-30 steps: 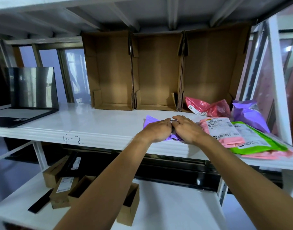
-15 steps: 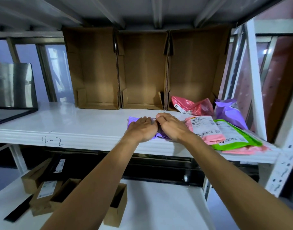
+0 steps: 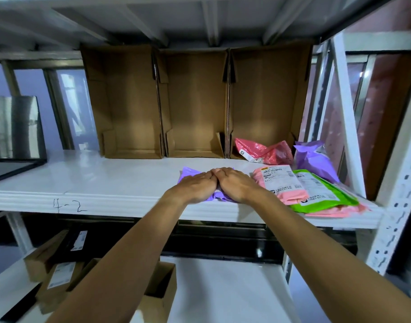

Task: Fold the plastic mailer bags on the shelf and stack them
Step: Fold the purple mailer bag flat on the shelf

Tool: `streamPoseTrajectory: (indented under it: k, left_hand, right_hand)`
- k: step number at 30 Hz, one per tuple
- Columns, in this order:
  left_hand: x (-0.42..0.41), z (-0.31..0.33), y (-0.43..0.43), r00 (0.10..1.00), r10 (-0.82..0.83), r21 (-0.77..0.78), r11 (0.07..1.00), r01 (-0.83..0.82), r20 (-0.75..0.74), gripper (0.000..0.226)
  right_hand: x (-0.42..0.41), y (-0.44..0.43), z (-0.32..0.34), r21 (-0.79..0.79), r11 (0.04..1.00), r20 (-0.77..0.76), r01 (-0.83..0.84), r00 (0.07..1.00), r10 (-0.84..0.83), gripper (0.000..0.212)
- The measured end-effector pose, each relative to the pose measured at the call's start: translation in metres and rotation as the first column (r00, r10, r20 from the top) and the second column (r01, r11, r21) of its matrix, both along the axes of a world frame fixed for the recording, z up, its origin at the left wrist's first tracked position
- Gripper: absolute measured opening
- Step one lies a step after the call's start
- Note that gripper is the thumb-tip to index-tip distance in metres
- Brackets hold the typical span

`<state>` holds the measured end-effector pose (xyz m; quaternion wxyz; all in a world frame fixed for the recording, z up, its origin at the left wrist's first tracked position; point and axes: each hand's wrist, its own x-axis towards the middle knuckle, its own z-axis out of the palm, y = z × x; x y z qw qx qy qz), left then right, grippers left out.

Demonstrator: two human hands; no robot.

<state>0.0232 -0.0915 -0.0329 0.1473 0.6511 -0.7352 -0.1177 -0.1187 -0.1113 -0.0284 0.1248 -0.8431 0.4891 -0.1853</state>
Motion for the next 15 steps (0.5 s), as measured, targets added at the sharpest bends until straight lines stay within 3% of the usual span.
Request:
streamPoseTrajectory:
  k: [5,12,15]
  left_hand:
    - [0.004,0.001,-0.007,0.993,0.072,0.025,0.997,-0.074,0.096,0.052]
    - [0.019,0.001,-0.007,0.967,0.182,0.011,0.982,-0.186,0.180,0.046]
    - [0.025,0.001,-0.010,0.954,0.151,0.035,0.986,-0.165,0.260,0.061]
  right_hand:
    - [-0.001,0.000,0.000,0.030,0.998,-0.042,0.048,0.998,-0.047,0.037]
    - [0.000,-0.004,-0.003,0.042,0.997,-0.058,0.067,0.996,-0.065,0.040]
    - [-0.001,-0.004,-0.002,0.040,0.996,-0.074,0.077,0.995,-0.074,0.038]
